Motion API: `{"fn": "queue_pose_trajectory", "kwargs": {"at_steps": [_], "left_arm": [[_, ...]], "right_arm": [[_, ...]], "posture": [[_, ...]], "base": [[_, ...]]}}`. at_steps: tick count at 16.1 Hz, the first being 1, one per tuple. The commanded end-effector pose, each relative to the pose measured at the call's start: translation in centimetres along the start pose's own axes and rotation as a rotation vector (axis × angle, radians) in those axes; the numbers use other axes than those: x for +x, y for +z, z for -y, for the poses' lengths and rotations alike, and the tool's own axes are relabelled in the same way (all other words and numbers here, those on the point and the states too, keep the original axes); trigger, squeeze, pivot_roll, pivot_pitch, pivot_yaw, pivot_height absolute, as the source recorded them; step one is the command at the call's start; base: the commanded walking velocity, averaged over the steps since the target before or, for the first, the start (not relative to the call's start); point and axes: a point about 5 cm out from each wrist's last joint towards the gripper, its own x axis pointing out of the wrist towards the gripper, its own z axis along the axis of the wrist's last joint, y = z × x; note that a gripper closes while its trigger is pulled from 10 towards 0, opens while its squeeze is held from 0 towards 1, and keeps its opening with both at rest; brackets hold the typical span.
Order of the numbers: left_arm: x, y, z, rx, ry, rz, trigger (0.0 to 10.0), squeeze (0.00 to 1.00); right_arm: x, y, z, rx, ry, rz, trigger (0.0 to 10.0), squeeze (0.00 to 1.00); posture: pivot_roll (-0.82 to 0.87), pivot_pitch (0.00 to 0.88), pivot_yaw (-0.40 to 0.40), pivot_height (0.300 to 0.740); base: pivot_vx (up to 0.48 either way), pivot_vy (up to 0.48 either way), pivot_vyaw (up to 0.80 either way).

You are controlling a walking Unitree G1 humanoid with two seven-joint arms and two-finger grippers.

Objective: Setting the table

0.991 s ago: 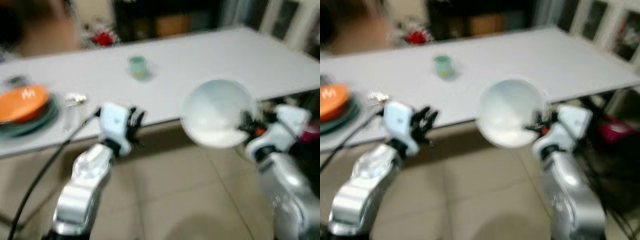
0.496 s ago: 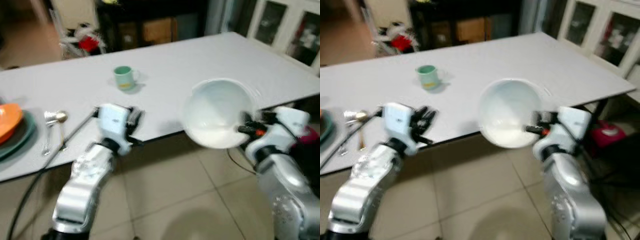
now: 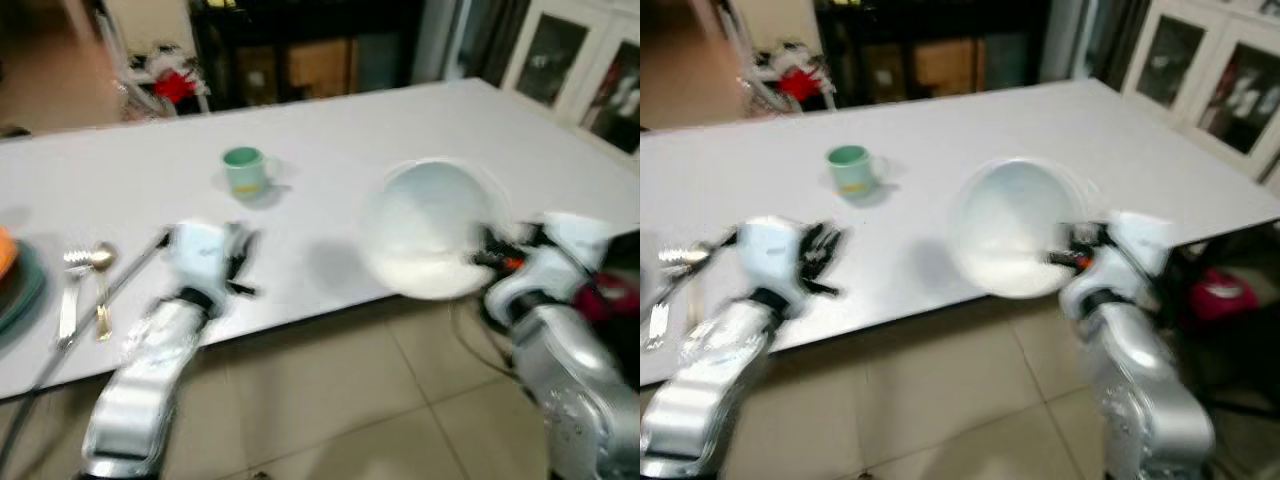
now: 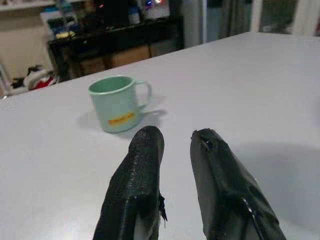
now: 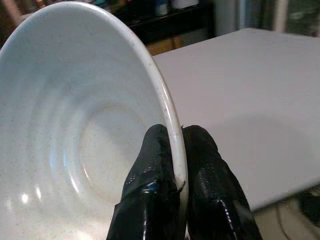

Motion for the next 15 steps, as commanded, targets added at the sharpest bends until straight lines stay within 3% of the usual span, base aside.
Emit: {"fn": "queue_pose_trajectory", "kwargs": {"at_steps": [1,5,15], "left_arm": [[-0.03,0.61,0.69,0.004,-0.019,0.029,10.0,0.00],[-0.70,0.49,0.44,0.023,-0.009,0.025,10.0,0.00],[-0.72,0.73,0.38,0.050,-0.039,0.028,10.0,0.00]], "right_arm": [[-0.02,0.53,0.56,-0.002,-0.019,0.018,10.0,0.00],[0.26,0.07,0.28,0.027,-0.002,-0.006,10.0,0.00],[0.54,-0.26,0.39,0.033,0.004,-0.033,10.0,0.00]], "posture": [[0.05,0.000,-0.005,0.740],[0.06,0.000,-0.016,0.740],[0.07,0.000,0.010,0.740]], "base": [[0.386,0.000,0.00],[0.388,0.000,0.00],[0.324,0.000,0.00]]}}
